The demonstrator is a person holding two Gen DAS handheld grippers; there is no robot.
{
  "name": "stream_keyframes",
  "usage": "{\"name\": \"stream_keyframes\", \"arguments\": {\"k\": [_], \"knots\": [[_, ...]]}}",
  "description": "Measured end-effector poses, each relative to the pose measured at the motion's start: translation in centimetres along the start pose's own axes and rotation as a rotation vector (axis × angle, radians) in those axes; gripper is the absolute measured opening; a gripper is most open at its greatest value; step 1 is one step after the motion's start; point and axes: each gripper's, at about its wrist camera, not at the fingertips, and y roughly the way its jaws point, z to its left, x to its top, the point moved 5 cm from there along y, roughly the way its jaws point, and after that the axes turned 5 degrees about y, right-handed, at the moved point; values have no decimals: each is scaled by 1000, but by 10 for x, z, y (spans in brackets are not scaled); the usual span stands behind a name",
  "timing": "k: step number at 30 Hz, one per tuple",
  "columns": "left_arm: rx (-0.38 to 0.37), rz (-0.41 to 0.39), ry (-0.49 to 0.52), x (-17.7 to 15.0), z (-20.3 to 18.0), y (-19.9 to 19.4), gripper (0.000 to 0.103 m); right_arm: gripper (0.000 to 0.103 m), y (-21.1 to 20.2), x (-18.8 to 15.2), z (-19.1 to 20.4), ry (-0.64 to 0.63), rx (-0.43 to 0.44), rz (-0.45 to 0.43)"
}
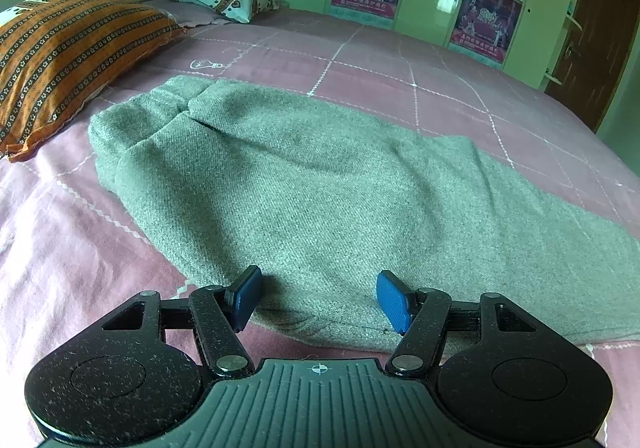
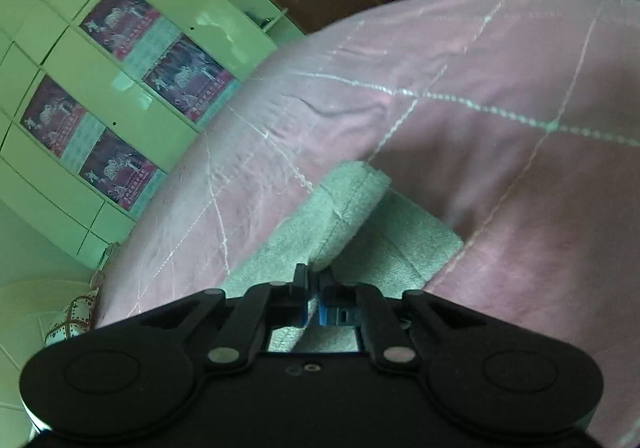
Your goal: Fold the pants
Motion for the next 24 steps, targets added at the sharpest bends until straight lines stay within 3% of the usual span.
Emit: {"name": "stream_keyframes", "arguments": {"k": [4,7,10,13,17,23,24], "knots": [[-9,8,4,1,1,-1,64,0,25,-6,-24,29,-84,80],[-18,6,4,0,3,-1,64,1,21,-5,-22,41,-63,69],[-14,0,4,-1,2,-1,64,12,6,-2,-26,68,-34,41],[-10,-1,9,-1,1,-1,64,12,-8,2,-47,126,-30,7],[-11,2,10,-1,1,-1,64,11,1,3,-70,225,-20,32],[-4,4,14,-1,0,-1,64,9,25,4,-70,218,-6,40],[-3,5,16,-1,0,-1,64,2,28,5,-66,196,8,46]]}}
